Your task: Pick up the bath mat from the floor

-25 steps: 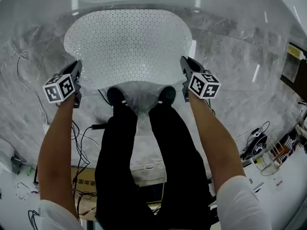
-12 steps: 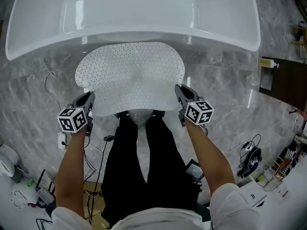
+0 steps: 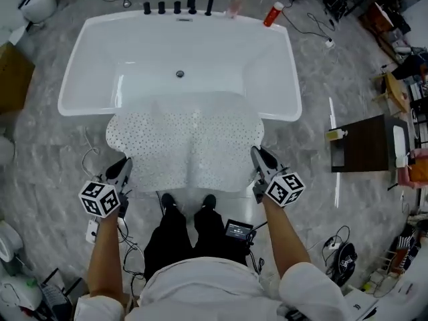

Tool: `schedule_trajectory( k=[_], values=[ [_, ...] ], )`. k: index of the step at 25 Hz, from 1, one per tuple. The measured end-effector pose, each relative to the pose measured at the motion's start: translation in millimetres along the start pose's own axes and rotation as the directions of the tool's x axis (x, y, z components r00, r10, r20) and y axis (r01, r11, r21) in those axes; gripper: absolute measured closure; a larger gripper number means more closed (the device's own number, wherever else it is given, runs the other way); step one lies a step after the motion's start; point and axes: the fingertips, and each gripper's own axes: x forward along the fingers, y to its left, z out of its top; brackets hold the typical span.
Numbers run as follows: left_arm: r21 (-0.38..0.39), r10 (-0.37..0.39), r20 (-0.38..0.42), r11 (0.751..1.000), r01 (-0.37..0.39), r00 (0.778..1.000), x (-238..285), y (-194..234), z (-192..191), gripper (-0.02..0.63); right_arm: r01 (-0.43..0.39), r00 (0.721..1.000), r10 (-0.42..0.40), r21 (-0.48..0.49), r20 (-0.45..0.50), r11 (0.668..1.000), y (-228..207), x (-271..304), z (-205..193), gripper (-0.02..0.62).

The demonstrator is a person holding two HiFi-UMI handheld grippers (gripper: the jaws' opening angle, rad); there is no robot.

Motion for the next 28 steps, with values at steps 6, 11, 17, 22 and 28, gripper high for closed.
schedule_trajectory(
  k=[6, 11, 17, 22, 28],
  values=[
    [0.106, -0.132, 0.215, 0.988, 0.111, 0.968, -64, -76, 139, 0.58, -0.044, 0.983, 0.071, -0.16, 0.167, 0.986, 63, -48, 146, 0.546],
    [0.244, -0.225, 0.35, 0.959, 0.144, 0.909, -118, -139, 232, 0.58, -0.06, 0.937, 0.145, -0.263, 0.316, 0.963, 119, -92, 244, 0.546],
    [0.388, -0.313, 0.452, 0.912, 0.132, 0.835, -184, -206, 305, 0.58, -0.074, 0.865, 0.231, -0.343, 0.446, 0.937, 173, -152, 324, 0.546],
    [0.392, -0.349, 0.494, 0.907, 0.154, 0.796, -205, -221, 328, 0.58, -0.104, 0.836, 0.277, -0.36, 0.473, 0.927, 186, -164, 348, 0.546],
    [0.374, -0.346, 0.514, 0.914, 0.158, 0.784, -204, -220, 327, 0.58, -0.11, 0.842, 0.267, -0.334, 0.469, 0.936, 185, -161, 335, 0.546]
  ],
)
